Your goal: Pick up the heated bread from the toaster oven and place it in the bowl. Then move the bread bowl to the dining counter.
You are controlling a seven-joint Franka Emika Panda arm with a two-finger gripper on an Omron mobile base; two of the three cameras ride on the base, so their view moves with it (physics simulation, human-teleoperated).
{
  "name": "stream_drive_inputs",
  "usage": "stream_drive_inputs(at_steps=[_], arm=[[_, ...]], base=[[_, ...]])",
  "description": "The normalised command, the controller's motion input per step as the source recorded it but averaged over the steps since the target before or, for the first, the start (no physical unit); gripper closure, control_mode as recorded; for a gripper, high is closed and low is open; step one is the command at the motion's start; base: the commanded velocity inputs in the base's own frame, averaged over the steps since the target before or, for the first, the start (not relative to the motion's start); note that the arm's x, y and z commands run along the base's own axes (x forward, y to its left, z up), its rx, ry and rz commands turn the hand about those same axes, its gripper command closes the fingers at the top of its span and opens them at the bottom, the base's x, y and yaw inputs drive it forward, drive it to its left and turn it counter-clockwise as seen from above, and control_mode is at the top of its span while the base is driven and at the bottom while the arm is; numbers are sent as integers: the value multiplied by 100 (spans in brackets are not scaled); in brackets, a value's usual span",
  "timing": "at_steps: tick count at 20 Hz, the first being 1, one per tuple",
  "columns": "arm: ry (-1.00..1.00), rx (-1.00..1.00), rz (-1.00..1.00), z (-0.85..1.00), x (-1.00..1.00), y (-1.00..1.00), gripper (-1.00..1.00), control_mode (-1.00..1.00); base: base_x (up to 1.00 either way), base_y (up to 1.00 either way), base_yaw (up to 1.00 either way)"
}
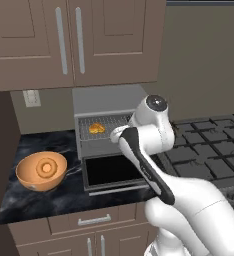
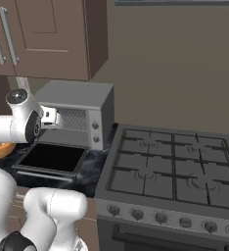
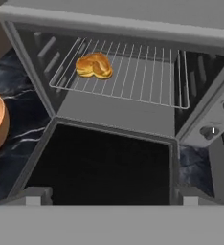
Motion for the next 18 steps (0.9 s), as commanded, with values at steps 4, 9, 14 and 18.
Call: stream_drive_inputs(at_steps=[4,9,14,18], arm=[[-19,3,-12,-42,21,0,-100,-100],[-19,0,-13,-6,28,0,-100,-100],[-10,0,-5,0,45,0,-100,-100],[-6,0,0,0,44,0,-100,-100]], base=[[0,0,0],[0,0,0],[0,0,0],[0,0,0]])
